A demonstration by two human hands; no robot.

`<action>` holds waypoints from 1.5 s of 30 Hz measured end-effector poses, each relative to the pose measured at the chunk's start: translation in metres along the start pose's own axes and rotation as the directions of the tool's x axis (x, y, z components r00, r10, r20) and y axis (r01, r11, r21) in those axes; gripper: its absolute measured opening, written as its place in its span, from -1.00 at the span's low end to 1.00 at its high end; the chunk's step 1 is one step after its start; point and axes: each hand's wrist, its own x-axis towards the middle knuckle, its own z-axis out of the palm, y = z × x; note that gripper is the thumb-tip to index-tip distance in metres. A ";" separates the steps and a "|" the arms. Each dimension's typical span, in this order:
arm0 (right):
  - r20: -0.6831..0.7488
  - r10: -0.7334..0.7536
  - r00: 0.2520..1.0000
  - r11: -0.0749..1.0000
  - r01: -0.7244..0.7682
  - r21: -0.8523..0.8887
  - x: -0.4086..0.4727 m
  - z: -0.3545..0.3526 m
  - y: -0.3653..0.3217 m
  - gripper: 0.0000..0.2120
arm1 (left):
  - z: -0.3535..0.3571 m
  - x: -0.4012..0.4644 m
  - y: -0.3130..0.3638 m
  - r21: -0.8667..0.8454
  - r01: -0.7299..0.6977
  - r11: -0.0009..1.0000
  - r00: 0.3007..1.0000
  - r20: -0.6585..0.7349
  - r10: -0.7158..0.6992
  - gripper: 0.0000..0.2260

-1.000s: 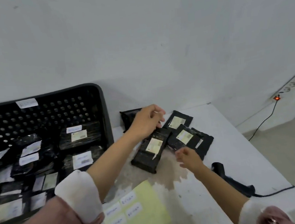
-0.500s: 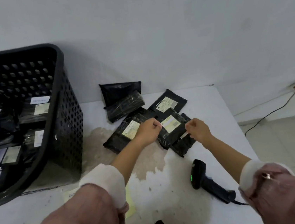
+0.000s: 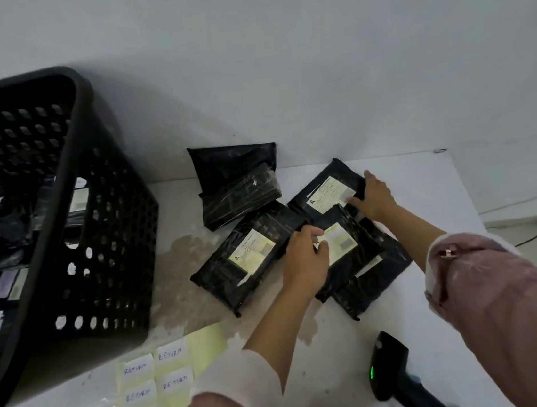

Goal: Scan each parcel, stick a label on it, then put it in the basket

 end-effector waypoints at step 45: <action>-0.031 0.121 0.992 0.924 -0.124 -0.363 -0.342 0.108 0.104 -0.50 | -0.064 -0.142 -0.076 -0.654 0.170 0.737 0.981 0.037 -0.193 -0.47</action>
